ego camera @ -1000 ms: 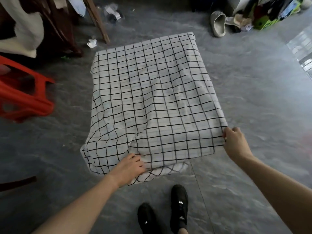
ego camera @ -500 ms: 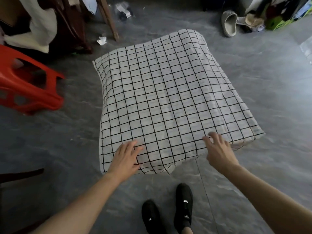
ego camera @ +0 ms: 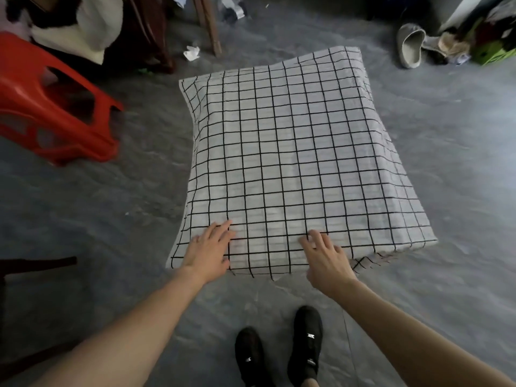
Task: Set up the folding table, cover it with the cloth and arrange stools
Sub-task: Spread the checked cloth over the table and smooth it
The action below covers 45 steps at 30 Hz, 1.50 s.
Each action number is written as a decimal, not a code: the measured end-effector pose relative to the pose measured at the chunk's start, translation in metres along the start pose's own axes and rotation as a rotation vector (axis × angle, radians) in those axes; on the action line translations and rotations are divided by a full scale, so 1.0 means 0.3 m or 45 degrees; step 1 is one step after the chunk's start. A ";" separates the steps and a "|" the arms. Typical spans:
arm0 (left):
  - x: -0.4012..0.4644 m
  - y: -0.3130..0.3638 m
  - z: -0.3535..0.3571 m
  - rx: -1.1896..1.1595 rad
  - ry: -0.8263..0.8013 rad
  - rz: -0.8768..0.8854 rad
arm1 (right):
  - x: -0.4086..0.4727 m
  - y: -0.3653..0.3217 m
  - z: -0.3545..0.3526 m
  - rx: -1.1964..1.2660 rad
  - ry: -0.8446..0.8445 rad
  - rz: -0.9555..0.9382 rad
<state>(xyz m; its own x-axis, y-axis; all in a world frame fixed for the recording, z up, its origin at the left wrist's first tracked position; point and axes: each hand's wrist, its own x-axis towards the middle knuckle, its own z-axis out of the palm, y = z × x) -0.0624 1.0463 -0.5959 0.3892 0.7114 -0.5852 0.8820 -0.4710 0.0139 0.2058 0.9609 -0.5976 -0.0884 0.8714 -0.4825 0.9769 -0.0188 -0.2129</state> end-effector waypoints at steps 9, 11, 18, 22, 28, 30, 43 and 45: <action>-0.041 -0.030 -0.143 -0.160 -0.127 0.003 | 0.014 -0.069 -0.139 -0.027 -0.261 -0.014; -0.089 -0.033 -0.200 -0.210 -0.103 0.082 | -0.004 -0.092 -0.202 -0.001 -0.246 0.027; -0.307 -0.101 -0.543 -0.354 -0.007 0.141 | -0.108 -0.227 -0.541 0.198 -0.129 0.096; -0.382 -0.186 -0.694 -0.361 0.027 0.173 | -0.124 -0.328 -0.677 0.268 -0.052 0.148; -0.388 -0.357 -0.824 -0.536 -0.059 0.355 | -0.071 -0.527 -0.760 0.364 -0.001 0.344; -0.406 -0.438 -0.840 -0.569 -0.080 0.424 | -0.048 -0.606 -0.740 0.389 -0.012 0.410; -0.151 -0.875 -0.889 -0.479 -0.217 0.417 | 0.194 -0.845 -0.519 0.752 0.054 0.786; -0.060 -0.897 -0.895 -0.430 -0.270 0.442 | 0.245 -0.841 -0.484 0.821 0.073 0.884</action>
<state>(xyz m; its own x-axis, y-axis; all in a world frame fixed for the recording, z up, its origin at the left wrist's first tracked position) -0.2354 1.3004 -0.3714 0.6420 0.4058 -0.6505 0.7609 -0.4412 0.4758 -0.0190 1.1007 -0.4559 0.4980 0.5863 -0.6389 0.5105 -0.7938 -0.3305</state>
